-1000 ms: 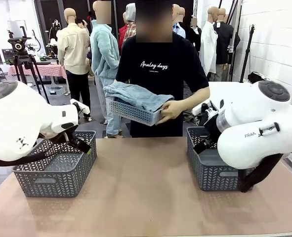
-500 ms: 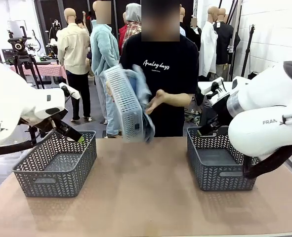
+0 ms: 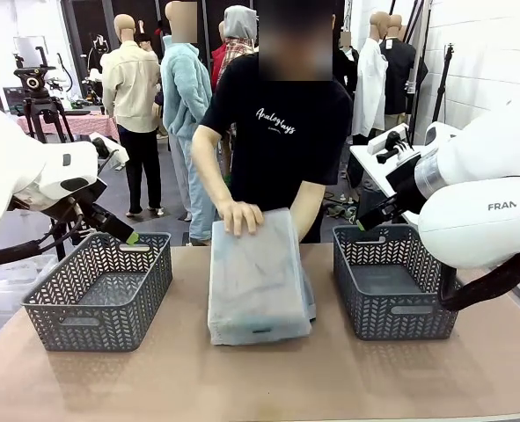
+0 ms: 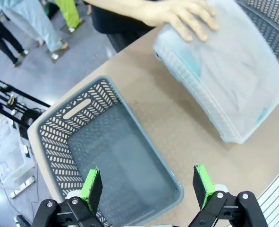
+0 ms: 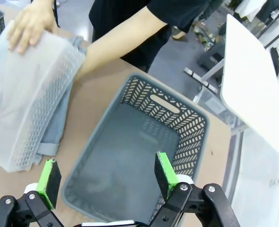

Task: Sort the tops and bottoms.
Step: Lift clothes from the center of the table with your left hand.

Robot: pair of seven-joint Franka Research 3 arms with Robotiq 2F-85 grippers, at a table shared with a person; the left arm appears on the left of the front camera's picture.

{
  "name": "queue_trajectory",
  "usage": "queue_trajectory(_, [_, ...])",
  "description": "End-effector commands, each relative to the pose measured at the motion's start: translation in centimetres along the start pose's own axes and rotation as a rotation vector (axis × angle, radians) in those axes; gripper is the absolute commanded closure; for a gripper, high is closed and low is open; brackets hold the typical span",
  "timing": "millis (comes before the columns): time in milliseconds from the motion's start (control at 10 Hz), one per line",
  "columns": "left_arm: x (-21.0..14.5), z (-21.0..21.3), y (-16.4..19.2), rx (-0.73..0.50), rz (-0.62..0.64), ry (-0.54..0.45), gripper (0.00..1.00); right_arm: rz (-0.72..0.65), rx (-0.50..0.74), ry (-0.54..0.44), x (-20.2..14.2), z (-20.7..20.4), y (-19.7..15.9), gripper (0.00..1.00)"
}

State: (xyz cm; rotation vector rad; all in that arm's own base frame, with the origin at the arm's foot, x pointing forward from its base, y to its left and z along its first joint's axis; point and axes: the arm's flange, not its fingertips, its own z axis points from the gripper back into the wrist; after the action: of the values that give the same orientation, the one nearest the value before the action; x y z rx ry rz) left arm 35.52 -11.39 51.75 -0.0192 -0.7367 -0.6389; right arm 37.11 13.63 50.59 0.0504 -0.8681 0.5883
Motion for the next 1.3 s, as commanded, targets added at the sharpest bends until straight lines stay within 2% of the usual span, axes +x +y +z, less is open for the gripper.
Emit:
queue_trajectory(0, [-0.06, -0.27, 0.02, -0.001, 0.000, 0.005, 0.00, 0.005, -0.005, -0.004, 0.09, 0.00, 0.13, 0.00])
queue_trajectory(1200, [-0.06, -0.27, 0.02, -0.001, 0.000, 0.005, 0.00, 0.005, -0.005, -0.004, 0.09, 0.00, 0.13, 0.00])
